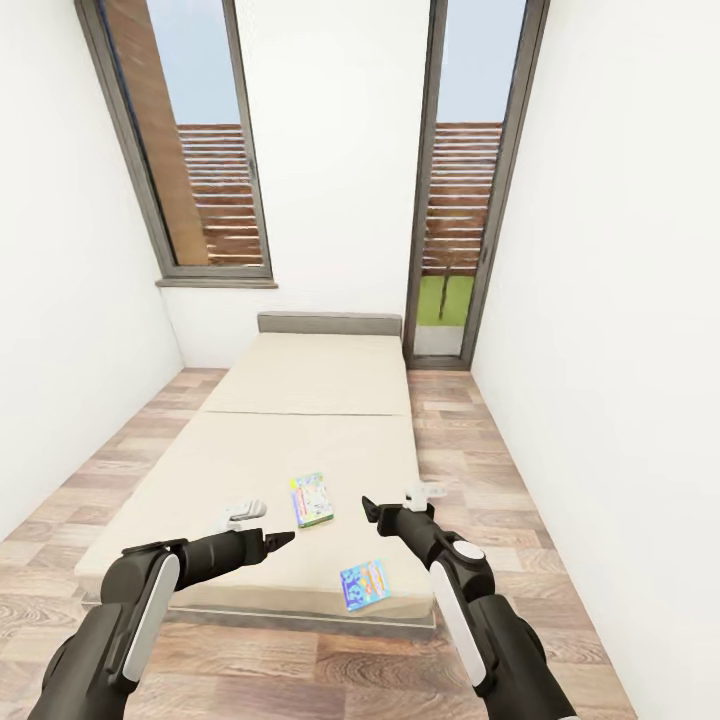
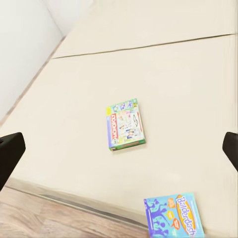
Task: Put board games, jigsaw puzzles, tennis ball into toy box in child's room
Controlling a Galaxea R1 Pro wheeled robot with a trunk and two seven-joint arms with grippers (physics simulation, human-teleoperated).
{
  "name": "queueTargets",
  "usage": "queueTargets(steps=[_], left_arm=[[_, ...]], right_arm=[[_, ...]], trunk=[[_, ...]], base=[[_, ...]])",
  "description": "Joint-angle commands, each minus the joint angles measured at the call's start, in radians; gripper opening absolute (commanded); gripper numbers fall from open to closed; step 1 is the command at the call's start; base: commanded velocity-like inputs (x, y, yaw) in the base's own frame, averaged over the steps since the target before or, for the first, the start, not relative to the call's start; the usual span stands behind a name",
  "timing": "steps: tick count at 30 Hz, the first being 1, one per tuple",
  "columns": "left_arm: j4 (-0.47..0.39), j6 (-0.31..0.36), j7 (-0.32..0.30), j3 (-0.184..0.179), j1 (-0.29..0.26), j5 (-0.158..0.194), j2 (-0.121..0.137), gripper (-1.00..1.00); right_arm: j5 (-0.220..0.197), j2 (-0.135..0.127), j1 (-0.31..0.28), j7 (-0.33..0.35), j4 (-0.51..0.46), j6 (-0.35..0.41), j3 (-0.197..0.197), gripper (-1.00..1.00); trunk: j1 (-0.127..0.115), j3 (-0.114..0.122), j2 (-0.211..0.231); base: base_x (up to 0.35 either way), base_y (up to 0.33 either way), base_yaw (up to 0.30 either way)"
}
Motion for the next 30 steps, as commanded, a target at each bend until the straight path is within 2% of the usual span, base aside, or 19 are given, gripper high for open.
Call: queueTargets(steps=[1,11,21,24,30], left_arm=[[-0.001,0.007,-0.001,0.001,-0.001,0.004,0.000,1.00],[0.000,0.006,0.001,0.001,-0.001,0.003,-0.001,1.00],[0.001,-0.008,0.002,0.001,-0.001,0.003,-0.001,1.00],[0.005,-0.017,0.002,0.001,-0.001,0.003,-0.001,1.00],[0.057,-0.044,0.002,0.002,-0.001,0.002,-0.001,1.00]], right_arm=[[-0.004,0.000,-0.001,0.002,-0.001,0.005,-0.001,1.00],[-0.004,0.000,-0.001,0.003,-0.011,0.006,-0.010,1.00],[-0.005,0.000,0.000,0.005,-0.036,0.013,-0.066,1.00],[-0.004,0.000,0.000,0.005,-0.056,0.016,-0.072,1.00],[-0.003,0.000,0.009,0.004,-0.093,0.045,-0.078,1.00]], trunk=[[0.001,-0.002,-0.002],[0.001,-0.002,-0.002],[0.001,-0.002,-0.002],[0.001,-0.002,-0.002],[0.001,-0.002,-0.002]], base=[[0.000,-0.265,0.000],[0.000,-0.117,0.000],[-0.062,-0.086,0.000],[-0.040,-0.047,0.000],[-0.079,-0.086,0.000]])
